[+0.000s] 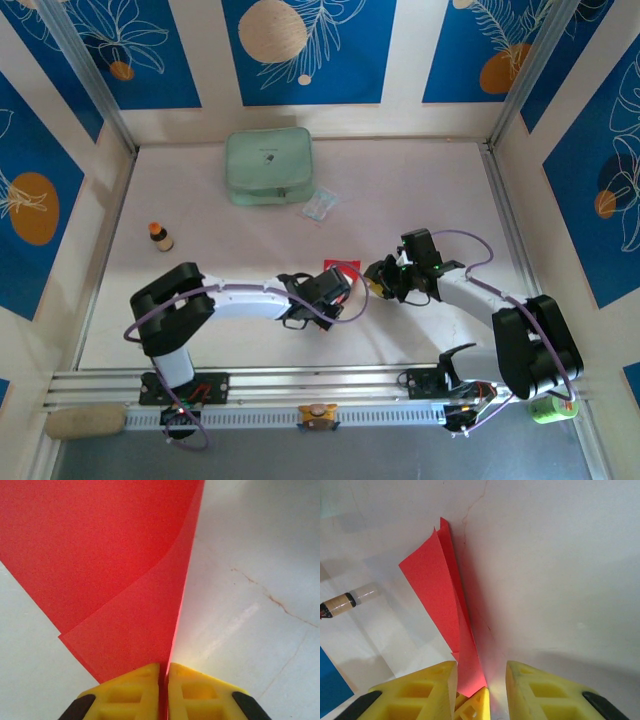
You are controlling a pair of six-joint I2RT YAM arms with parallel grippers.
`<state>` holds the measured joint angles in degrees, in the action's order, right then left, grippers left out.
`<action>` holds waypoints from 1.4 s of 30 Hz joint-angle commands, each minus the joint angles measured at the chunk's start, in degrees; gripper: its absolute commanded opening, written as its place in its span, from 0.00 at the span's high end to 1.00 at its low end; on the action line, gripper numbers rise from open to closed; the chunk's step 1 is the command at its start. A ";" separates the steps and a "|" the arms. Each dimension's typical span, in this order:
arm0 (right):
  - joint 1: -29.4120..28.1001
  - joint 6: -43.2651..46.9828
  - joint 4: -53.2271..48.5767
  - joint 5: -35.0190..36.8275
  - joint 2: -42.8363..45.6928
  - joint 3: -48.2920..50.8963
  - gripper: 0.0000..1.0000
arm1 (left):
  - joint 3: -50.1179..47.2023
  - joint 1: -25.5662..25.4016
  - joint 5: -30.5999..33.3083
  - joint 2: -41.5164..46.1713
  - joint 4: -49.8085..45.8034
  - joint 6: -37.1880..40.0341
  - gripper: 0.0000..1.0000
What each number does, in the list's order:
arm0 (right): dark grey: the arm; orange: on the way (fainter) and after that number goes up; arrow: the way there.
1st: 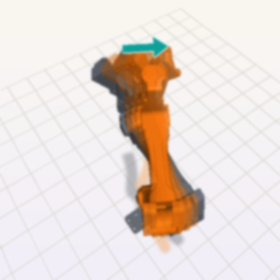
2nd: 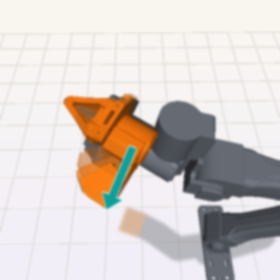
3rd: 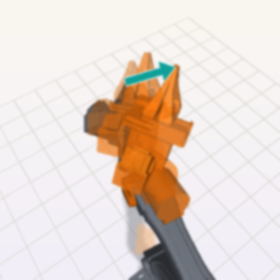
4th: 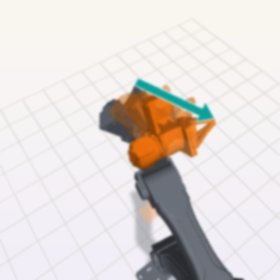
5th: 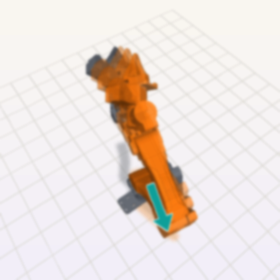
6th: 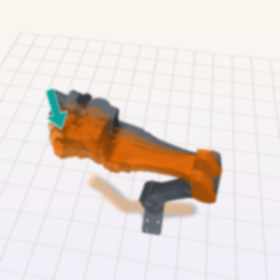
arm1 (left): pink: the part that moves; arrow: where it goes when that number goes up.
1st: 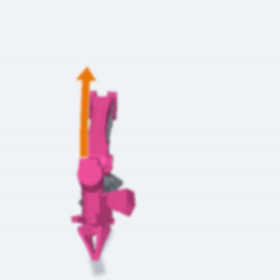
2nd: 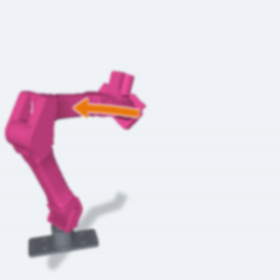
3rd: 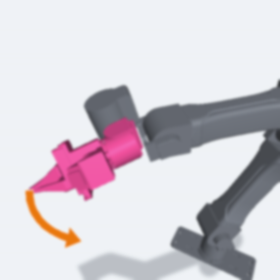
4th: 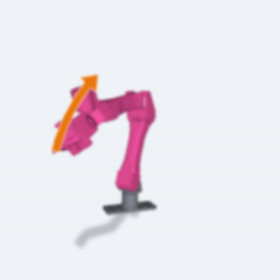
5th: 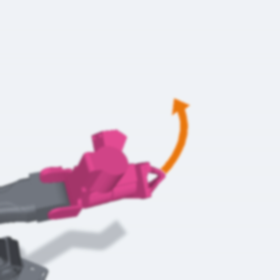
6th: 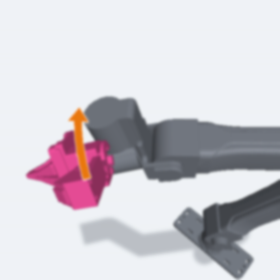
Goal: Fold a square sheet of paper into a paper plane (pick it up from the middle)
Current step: Fold the wing for the fifth time at the center of the table.
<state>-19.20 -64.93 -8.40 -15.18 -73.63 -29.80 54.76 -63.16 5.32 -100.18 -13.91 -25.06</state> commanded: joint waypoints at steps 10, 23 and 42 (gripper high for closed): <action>-3.05 0.72 3.21 -0.27 -0.77 0.85 0.74 | -8.93 6.04 -13.86 1.55 11.14 -1.35 0.99; -10.25 4.82 11.41 8.94 2.23 4.03 0.81 | -21.14 11.85 -25.69 5.06 30.01 2.37 0.97; -11.03 10.02 21.64 -8.62 -8.30 1.04 0.88 | -25.43 15.91 -33.25 6.39 38.10 -0.80 1.00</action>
<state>-29.74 -56.95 12.01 -20.34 -80.47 -26.59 30.37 -48.01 -25.93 -94.17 23.31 -24.62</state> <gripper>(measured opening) 0.117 0.064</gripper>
